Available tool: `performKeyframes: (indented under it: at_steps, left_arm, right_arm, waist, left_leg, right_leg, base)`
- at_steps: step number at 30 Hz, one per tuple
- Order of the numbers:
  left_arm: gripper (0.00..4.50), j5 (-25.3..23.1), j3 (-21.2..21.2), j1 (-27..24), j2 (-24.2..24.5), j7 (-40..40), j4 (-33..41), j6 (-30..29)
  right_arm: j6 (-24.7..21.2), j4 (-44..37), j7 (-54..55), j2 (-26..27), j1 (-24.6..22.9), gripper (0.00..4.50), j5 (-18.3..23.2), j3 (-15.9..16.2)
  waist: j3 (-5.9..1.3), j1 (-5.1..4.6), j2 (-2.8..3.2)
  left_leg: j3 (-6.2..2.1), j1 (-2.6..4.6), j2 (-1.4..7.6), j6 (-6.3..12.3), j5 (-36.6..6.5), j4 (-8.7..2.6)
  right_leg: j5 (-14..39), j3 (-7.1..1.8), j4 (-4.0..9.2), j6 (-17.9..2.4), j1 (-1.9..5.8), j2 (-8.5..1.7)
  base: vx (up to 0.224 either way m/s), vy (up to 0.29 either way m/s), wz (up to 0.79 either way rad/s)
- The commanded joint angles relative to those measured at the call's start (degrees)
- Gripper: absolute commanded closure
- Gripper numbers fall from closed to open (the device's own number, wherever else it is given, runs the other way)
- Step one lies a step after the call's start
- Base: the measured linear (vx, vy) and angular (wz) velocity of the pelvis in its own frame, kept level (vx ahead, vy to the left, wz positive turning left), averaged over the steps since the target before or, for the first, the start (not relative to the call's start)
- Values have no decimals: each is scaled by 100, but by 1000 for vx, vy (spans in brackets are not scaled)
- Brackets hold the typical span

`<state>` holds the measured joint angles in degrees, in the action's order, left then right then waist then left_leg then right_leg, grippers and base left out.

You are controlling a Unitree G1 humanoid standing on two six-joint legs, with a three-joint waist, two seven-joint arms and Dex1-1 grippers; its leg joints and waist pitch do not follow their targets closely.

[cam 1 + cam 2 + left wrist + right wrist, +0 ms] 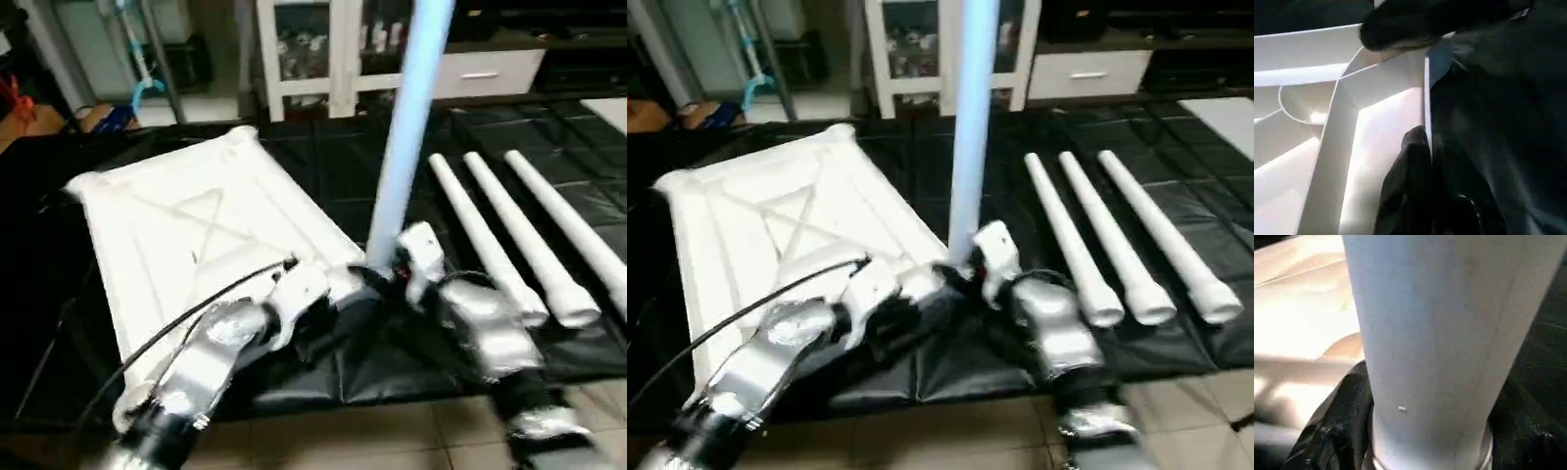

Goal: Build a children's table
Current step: Rotate leg to tighten

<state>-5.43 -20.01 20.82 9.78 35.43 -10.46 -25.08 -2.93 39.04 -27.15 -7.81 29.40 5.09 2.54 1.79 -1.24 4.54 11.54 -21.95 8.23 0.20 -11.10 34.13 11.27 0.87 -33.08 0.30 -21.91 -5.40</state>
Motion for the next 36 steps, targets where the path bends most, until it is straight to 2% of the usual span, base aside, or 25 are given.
performKeyframes:
  at_steps: [1, 2, 3, 4, 5, 6, 8, 9, 11, 12, 14, 17, 18, 19, 21, 24, 25, 26, 27, 29, 30, 32, 36]
  left_arm:
    - [450, -99, 62, 122, -253, -563, -517, -198]
    - [450, -138, 172, 264, -394, -865, -715, -218]
    - [450, -163, 246, 359, -488, -1066, -847, -228]
    - [450, -182, 255, 442, -548, -1147, -942, -226]
    - [450, -193, 263, 508, -605, -1215, -1019, -209]
    - [450, -215, 233, 555, -630, -1221, -1065, -175]
    - [450, -234, 199, 573, -628, -1192, -1081, -147]
    - [450, -233, 187, 569, -632, -1156, -1079, -124]
    - [450, -238, 172, 558, -624, -1126, -1078, -102]
    - [450, -251, 140, 510, -563, -1049, -1057, -60]
    - [450, -246, 113, 434, -479, -959, -1035, -11]
    - [450, -234, 82, 363, -396, -874, -1005, 57]
    - [450, -218, 63, 281, -317, -782, -920, 97]
    - [450, -200, 35, 210, -243, -674, -838, 162]
    - [450, -172, -3, 142, -169, -548, -755, 232]
    - [450, -44, -201, -112, 117, -4, -381, 501]
    - [450, 23, -270, -206, 223, 202, -222, 571]
    - [450, 66, -311, -263, 288, 327, -125, 610]
    - [450, 119, -363, -335, 379, 487, 9, 607]
    - [450, 170, -438, -446, 522, 703, 209, 580]
    - [450, 183, -464, -480, 576, 780, 277, 580]
    - [450, 224, -480, -545, 641, 888, 376, 576]
    - [450, 250, -467, -597, 715, 954, 453, 575]
  right_arm:
    - [-373, 654, 1136, 240, 86, 185, -38, -313]
    - [-385, 812, 1504, 405, 206, 185, -12, -389]
    - [-387, 917, 1748, 511, 287, 185, -4, -431]
    - [-359, 982, 1977, 631, 362, 185, -39, -424]
    - [-261, 1016, 2040, 731, 426, 185, -162, -294]
    - [-120, 1005, 1977, 816, 470, 185, -275, -146]
    - [-22, 978, 1888, 886, 491, 185, -270, -122]
    - [36, 951, 1730, 949, 510, 185, -195, -147]
    - [106, 935, 1623, 972, 520, 185, -177, -143]
    - [234, 892, 1335, 956, 524, 185, -98, -153]
    - [371, 846, 1043, 883, 521, 129, 15, -204]
    - [432, 797, 891, 779, 507, 106, 92, -255]
    - [400, 675, 701, 660, 473, 80, 180, -302]
    - [400, 567, 554, 548, 441, 72, 210, -319]
    - [417, 479, 412, 438, 415, 60, 218, -335]
    - [349, 225, -249, 34, 331, 36, 329, -395]
    - [266, 118, -581, -125, 281, 26, 378, -360]
    - [211, 53, -791, -222, 249, 26, 406, -330]
    - [181, -72, -1078, -379, 185, 16, 387, -230]
    - [221, -254, -1397, -651, 85, 7, 269, -55]
    - [255, -296, -1496, -777, 62, 7, 197, 7]
    - [252, -349, -1690, -933, 38, 7, 171, 33]
    - [112, -483, -2318, -1171, -11, 7, 302, 109]
  waist:
    - [-196, -69, -51]
    - [-187, -83, 0]
    - [-182, -103, -22]
    - [-184, -105, -31]
    - [-179, -104, -19]
    - [-179, -107, -10]
    - [-177, -115, -7]
    - [-188, -124, -27]
    - [-187, -110, -26]
    - [-197, -103, -59]
    - [-205, -93, -52]
    - [-213, -85, -65]
    - [-230, -83, -58]
    - [-225, -65, -33]
    - [-227, -46, -54]
    - [-241, -36, -45]
    - [-237, 6, -26]
    - [-241, 12, -36]
    - [-246, 39, -33]
    - [-262, 47, -43]
    - [-273, 72, -69]
    - [-283, 94, -59]
    - [-306, 157, -82]
  left_leg:
    - [-303, 198, 386, -396, -2982, -560]
    - [-333, 239, 383, -451, -3211, -557]
    - [-337, 267, 369, -485, -3419, -553]
    - [-341, 278, 364, -480, -3487, -556]
    - [-346, 288, 364, -482, -3565, -562]
    - [-362, 288, 362, -498, -3675, -574]
    - [-390, 248, 379, -502, -3782, -616]
    - [-395, 223, 384, -484, -3769, -632]
    - [-373, 227, 380, -449, -3714, -630]
    - [-363, 223, 372, -395, -3650, -615]
    - [-355, 189, 384, -325, -3442, -612]
    - [-346, 110, 398, -203, -3107, -623]
    - [-341, 81, 403, -162, -2897, -619]
    - [-322, 100, 408, -128, -2847, -615]
    - [-296, 129, 417, -86, -2788, -597]
    - [-306, 86, 428, -21, -2608, -601]
    - [-294, 121, 445, 10, -2574, -597]
    - [-280, 133, 451, 12, -2543, -593]
    - [-234, 184, 443, 25, -2528, -574]
    - [-249, 119, 454, 94, -2236, -576]
    - [-224, 131, 456, 182, -1982, -557]
    - [-218, 132, 456, 247, -1809, -541]
    - [-206, 104, 452, 544, -1243, -470]
  right_leg:
    - [2641, -70, 476, -872, -35, -251]
    - [2866, -58, 523, -773, -59, -266]
    - [3001, -36, 570, -677, -99, -246]
    - [3039, -27, 586, -631, -102, -241]
    - [3078, -25, 594, -597, -123, -239]
    - [3090, -5, 606, -539, -120, -237]
    - [2976, 18, 595, -483, -76, -236]
    - [2855, 20, 583, -492, -58, -243]
    - [2743, 0, 592, -531, -83, -250]
    - [2737, -13, 593, -551, -85, -264]
    - [2591, -40, 579, -619, -66, -287]
    - [2265, -54, 521, -751, -6, -299]
    - [2076, -58, 501, -815, 22, -305]
    - [2004, -61, 503, -859, 15, -298]
    - [1950, -79, 509, -929, -9, -297]
    - [1795, -66, 479, -977, 54, -300]
    - [1733, -77, 482, -974, 37, -291]
    - [1660, -81, 481, -999, 26, -281]
    - [1571, -92, 482, -1064, -26, -253]
    - [1275, -88, 432, -1153, 64, -270]
    - [1072, -88, 419, -1199, 54, -262]
    - [926, -93, 395, -1258, 66, -270]
    - [438, -89, 328, -1422, 124, -286]
  base:
    - [-72, 12, -2]
    - [-78, 13, 0]
    - [-78, 13, 0]
    - [-69, 12, 2]
    - [-51, 15, -1]
    - [-51, 15, -1]
    - [0, 0, 0]
    - [0, 0, 0]
    - [0, 0, 0]
    - [0, 0, 0]
    - [0, 0, 0]
    - [0, 0, 0]
    - [0, 0, 0]
    - [0, 0, 0]
    - [0, 0, 0]
    - [0, 0, 0]
    - [0, 0, 0]
    - [0, 0, 0]
    - [0, 0, 0]
    - [0, 0, 0]
    - [0, 0, 0]
    - [0, 0, 0]
    - [0, 0, 0]
